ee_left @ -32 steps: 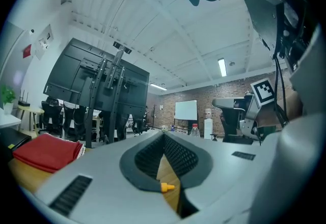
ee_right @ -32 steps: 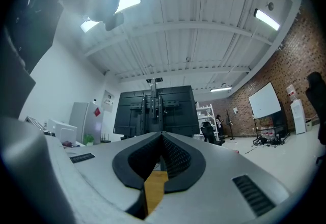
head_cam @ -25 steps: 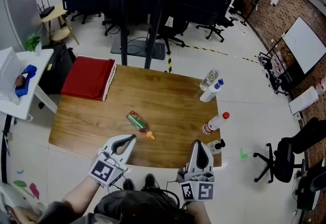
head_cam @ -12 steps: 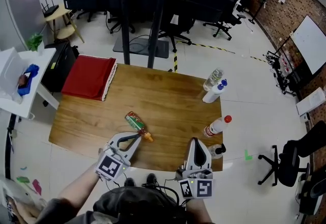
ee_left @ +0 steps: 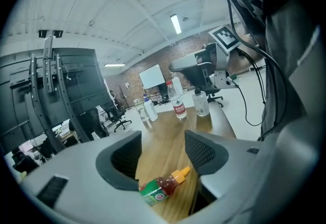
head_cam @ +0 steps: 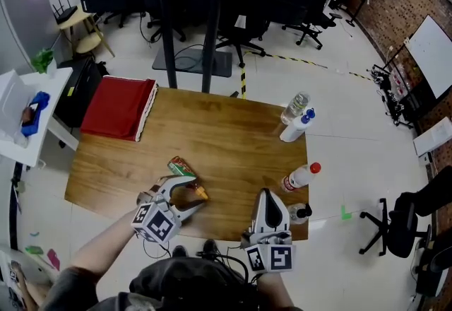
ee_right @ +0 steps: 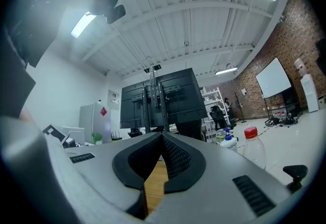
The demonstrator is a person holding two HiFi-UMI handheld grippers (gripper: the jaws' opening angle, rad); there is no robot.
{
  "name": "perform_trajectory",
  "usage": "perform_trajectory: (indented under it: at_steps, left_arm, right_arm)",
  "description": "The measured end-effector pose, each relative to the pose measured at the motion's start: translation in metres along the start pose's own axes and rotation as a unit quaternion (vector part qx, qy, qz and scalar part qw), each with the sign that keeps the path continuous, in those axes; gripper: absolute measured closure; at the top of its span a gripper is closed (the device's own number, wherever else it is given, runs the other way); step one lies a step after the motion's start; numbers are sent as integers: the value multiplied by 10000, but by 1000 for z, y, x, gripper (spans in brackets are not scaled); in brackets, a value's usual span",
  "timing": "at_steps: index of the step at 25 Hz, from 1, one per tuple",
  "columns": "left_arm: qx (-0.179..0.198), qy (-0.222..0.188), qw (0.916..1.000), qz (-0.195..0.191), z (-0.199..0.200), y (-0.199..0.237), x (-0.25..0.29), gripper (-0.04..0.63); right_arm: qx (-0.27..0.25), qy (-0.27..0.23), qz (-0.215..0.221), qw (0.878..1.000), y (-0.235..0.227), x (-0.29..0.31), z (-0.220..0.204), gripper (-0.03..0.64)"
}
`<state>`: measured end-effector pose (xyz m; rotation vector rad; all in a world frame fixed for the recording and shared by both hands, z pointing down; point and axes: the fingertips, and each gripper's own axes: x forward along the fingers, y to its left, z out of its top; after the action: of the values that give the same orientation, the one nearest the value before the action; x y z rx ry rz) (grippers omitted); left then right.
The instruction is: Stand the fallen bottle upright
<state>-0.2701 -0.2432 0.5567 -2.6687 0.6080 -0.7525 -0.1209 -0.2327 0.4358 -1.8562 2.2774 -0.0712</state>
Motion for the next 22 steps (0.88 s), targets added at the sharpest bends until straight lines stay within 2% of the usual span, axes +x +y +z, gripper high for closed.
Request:
perform_trajectory:
  at_steps: [4, 6, 8, 11, 15, 19, 22]
  left_arm:
    - [800, 247, 9956, -418, -11, -6, 21, 261]
    - [1130, 385, 9894, -831, -18, -14, 30, 247]
    - [1276, 522, 9817, -1311, -25, -24, 37, 230]
    - [1559, 888, 9645, -1935, -41, -39, 46, 215]
    - [2051, 1379, 9369, -2470, -66, -50, 58, 207]
    - [2581, 1676, 9100, -2777, -87, -55, 73, 207]
    - [2805, 1774, 8963, -2940, -97, -58, 81, 207]
  right_arm:
    - [67, 31, -4, 10000, -8, 7, -4, 606]
    - [90, 62, -6, 9999, -13, 12, -7, 606]
    - [119, 78, 0, 9999, -17, 16, -10, 606]
    - [172, 90, -2, 9998, -21, 22, -14, 606]
    - [240, 131, 17, 9996, -26, 27, -20, 606]
    - [281, 154, -23, 9995, -33, 31, -25, 606]
    - [313, 169, -83, 9993, -38, 33, -28, 606]
